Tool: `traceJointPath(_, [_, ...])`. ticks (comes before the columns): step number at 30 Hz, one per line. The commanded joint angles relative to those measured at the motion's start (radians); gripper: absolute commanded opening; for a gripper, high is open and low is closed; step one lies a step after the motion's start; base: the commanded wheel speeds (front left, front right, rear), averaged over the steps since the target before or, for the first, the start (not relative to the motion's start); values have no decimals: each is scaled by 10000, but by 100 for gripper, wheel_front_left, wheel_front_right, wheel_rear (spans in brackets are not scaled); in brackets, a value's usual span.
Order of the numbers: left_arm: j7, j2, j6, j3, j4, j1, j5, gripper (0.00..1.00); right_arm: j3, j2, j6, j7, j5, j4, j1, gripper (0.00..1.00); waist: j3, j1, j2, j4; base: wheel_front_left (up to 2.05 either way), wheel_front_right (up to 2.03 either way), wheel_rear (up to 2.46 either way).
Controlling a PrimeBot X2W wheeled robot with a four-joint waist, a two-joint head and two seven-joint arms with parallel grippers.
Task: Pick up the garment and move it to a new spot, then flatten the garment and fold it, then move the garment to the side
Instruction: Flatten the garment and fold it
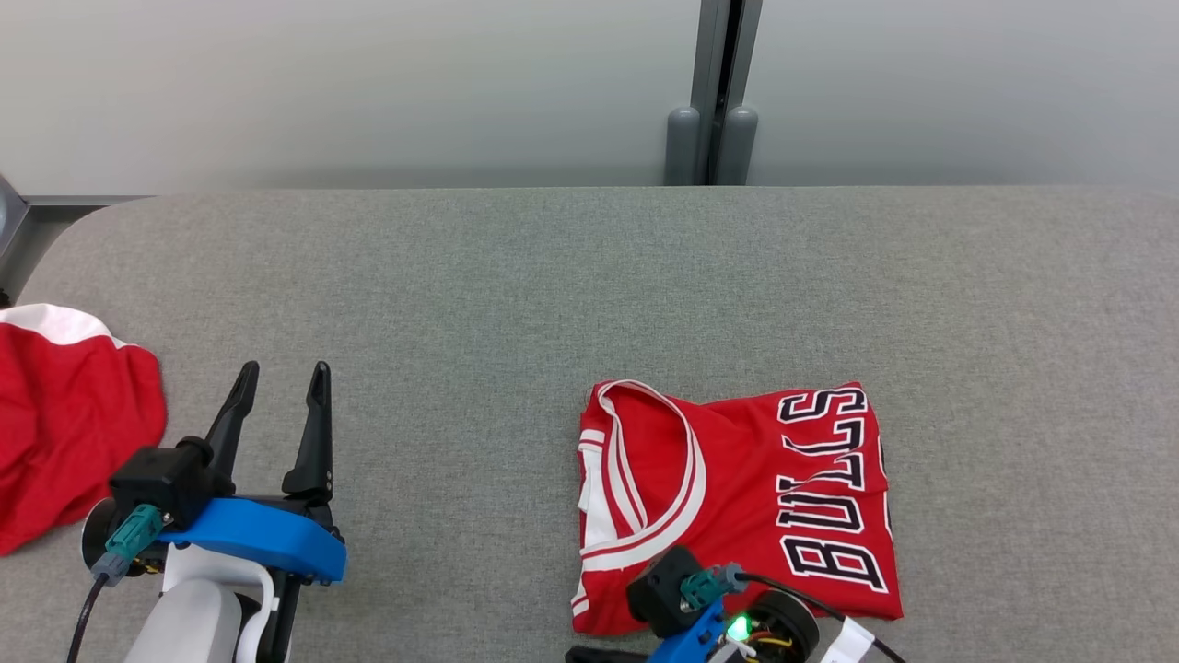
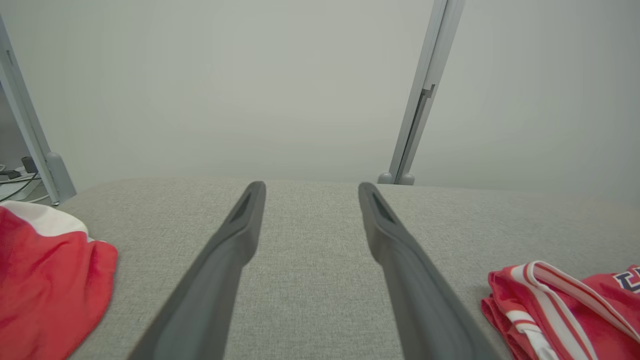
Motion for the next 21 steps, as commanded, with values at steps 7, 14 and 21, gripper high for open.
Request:
traceJointPath(7, [-42, 45, 101, 10, -54, 182, -109, 100, 125, -780, 1, 63, 756, -1377, 218, 0, -93, 0, 0, -61, 0, 0, 0])
traceJointPath(14, [-68, 85, 159, 10, -175, 259, -161, 100, -2435, -327, 1, -1296, -870, -1406, 426, 0, -87, 0, 0, -46, 0, 0, 0])
traceJointPath(21, [-43, 97, 164, -85, -254, 7, -170, 100, -3230, 171, 1, -1942, -2653, 250, -252, 0, 121, 0, 0, 62, 0, 0, 0])
